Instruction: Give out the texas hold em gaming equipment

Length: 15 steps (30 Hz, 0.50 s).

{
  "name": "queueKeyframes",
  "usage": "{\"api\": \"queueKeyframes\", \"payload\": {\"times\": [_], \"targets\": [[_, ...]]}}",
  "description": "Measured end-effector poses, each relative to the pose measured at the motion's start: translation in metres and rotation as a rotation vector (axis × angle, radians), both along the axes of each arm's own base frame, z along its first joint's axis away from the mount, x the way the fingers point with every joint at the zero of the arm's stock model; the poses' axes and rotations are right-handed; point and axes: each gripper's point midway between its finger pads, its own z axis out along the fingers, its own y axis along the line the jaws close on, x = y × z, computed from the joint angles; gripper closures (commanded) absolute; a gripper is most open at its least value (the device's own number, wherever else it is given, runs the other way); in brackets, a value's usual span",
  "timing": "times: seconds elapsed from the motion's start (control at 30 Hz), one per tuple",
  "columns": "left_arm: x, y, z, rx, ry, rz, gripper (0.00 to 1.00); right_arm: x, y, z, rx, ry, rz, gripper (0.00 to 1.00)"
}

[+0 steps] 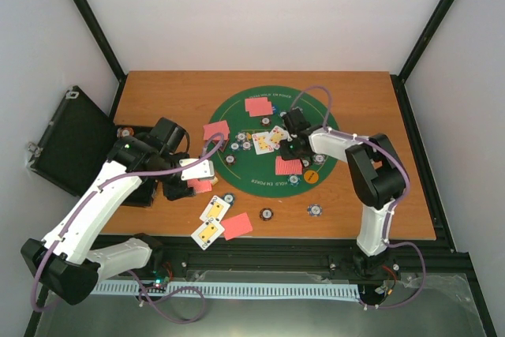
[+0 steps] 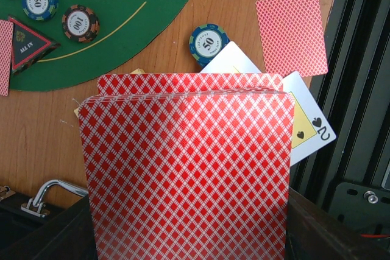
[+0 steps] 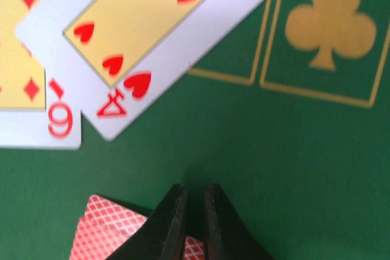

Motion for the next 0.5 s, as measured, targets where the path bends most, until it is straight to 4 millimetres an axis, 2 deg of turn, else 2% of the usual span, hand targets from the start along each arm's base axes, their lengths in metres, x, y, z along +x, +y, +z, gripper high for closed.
{"api": "queueKeyframes", "payload": {"times": [0.37,0.5], "targets": [[0.000,0.002,0.003,0.001,-0.017,0.003,0.82,-0.029,-0.001,0.000,0.030,0.034,0.017,0.93],[0.000,0.002,0.003,0.000,-0.021,0.003,0.82,-0.036,-0.001,0.002,0.031,0.049,0.020,0.84]]}}
